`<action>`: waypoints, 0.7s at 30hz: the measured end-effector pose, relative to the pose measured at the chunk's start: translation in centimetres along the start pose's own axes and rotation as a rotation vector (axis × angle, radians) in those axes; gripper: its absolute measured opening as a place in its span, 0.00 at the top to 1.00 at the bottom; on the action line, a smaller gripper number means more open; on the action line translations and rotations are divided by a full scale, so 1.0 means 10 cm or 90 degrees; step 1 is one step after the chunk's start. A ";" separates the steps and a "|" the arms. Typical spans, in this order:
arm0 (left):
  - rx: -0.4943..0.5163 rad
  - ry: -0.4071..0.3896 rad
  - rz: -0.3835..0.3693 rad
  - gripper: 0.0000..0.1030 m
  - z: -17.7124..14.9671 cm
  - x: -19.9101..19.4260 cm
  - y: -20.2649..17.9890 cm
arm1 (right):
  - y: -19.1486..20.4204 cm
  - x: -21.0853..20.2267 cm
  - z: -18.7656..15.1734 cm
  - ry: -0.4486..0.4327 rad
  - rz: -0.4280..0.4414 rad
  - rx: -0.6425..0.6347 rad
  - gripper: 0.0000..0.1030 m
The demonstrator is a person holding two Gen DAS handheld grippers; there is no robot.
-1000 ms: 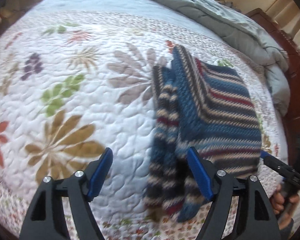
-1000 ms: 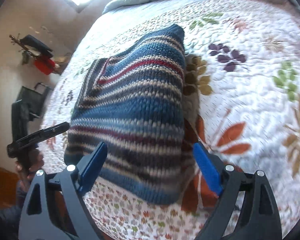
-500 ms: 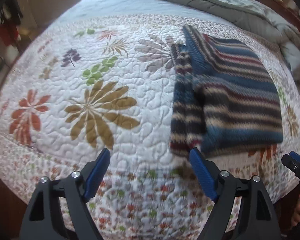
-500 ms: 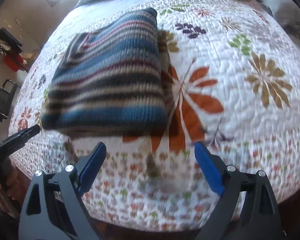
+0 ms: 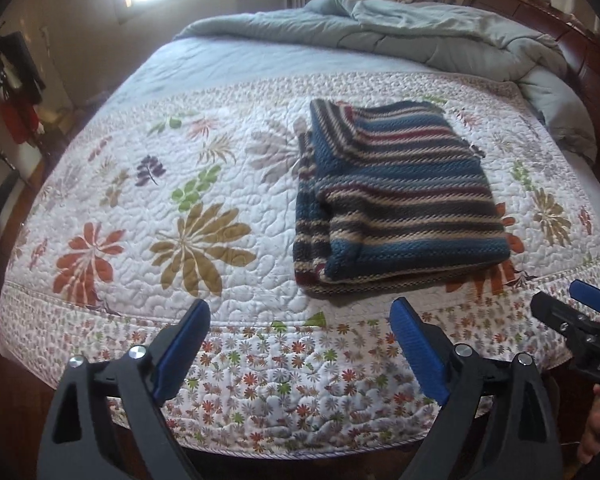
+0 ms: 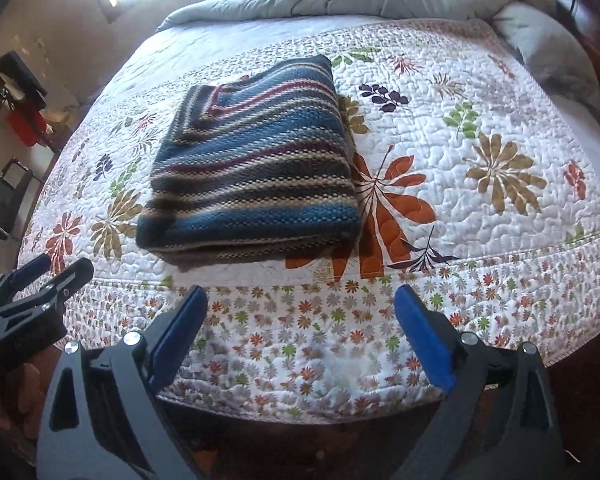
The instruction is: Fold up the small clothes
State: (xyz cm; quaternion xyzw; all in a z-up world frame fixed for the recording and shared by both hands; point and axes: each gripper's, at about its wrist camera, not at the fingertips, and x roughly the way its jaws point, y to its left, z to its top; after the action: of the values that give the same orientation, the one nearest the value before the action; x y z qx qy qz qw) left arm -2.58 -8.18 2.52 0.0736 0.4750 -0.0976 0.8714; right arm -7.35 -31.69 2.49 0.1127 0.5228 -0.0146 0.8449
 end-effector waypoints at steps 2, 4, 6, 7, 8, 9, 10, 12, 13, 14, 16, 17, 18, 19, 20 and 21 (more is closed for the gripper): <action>0.004 -0.009 0.002 0.11 0.00 -0.06 -0.02 | 0.04 -0.04 -0.01 -0.006 -0.006 -0.007 0.08; 0.008 -0.014 0.004 0.11 0.00 -0.11 -0.04 | 0.06 -0.08 -0.01 -0.012 -0.009 -0.009 0.08; 0.008 -0.017 0.005 0.11 0.00 -0.14 -0.05 | 0.06 -0.10 -0.01 -0.013 -0.009 -0.007 0.08; 0.009 -0.018 0.006 0.11 0.00 -0.15 -0.06 | 0.06 -0.11 -0.01 -0.014 -0.009 -0.005 0.08; 0.009 -0.018 0.008 0.11 0.00 -0.15 -0.07 | 0.06 -0.11 -0.01 -0.015 -0.010 -0.006 0.08; 0.009 -0.019 0.011 0.11 0.00 -0.16 -0.08 | 0.07 -0.11 -0.01 -0.014 -0.013 -0.008 0.08; 0.009 -0.019 0.013 0.11 0.00 -0.16 -0.09 | 0.07 -0.11 -0.01 -0.014 -0.016 -0.009 0.08; 0.011 -0.019 0.016 0.10 0.00 -0.15 -0.10 | 0.08 -0.11 -0.01 -0.014 -0.019 -0.009 0.08; 0.012 -0.019 0.017 0.10 0.00 -0.15 -0.11 | 0.07 -0.11 -0.01 -0.014 -0.019 -0.008 0.08; 0.013 -0.017 0.016 0.10 0.00 -0.14 -0.11 | 0.07 -0.11 -0.01 -0.014 -0.019 -0.009 0.08; 0.015 -0.015 0.017 0.10 0.00 -0.13 -0.12 | 0.07 -0.11 -0.01 -0.014 -0.019 -0.009 0.08; 0.015 -0.015 0.017 0.10 -0.01 -0.13 -0.12 | 0.07 -0.11 -0.01 -0.014 -0.019 -0.009 0.08; 0.016 -0.014 0.019 0.10 -0.01 -0.12 -0.12 | 0.07 -0.11 -0.01 -0.014 -0.019 -0.009 0.08; 0.016 -0.013 0.020 0.10 -0.01 -0.11 -0.12 | 0.08 -0.10 -0.02 -0.013 -0.020 -0.009 0.08; 0.017 -0.012 0.021 0.10 -0.01 -0.10 -0.12 | 0.08 -0.10 -0.02 -0.013 -0.020 -0.009 0.08; 0.018 -0.012 0.023 0.10 -0.01 -0.09 -0.13 | 0.08 -0.10 -0.02 -0.012 -0.021 -0.009 0.08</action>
State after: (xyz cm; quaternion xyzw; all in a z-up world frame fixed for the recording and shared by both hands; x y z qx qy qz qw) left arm -3.48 -9.32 3.22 0.0935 0.4642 -0.0894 0.8762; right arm -7.84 -30.96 3.41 0.0980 0.5164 -0.0257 0.8503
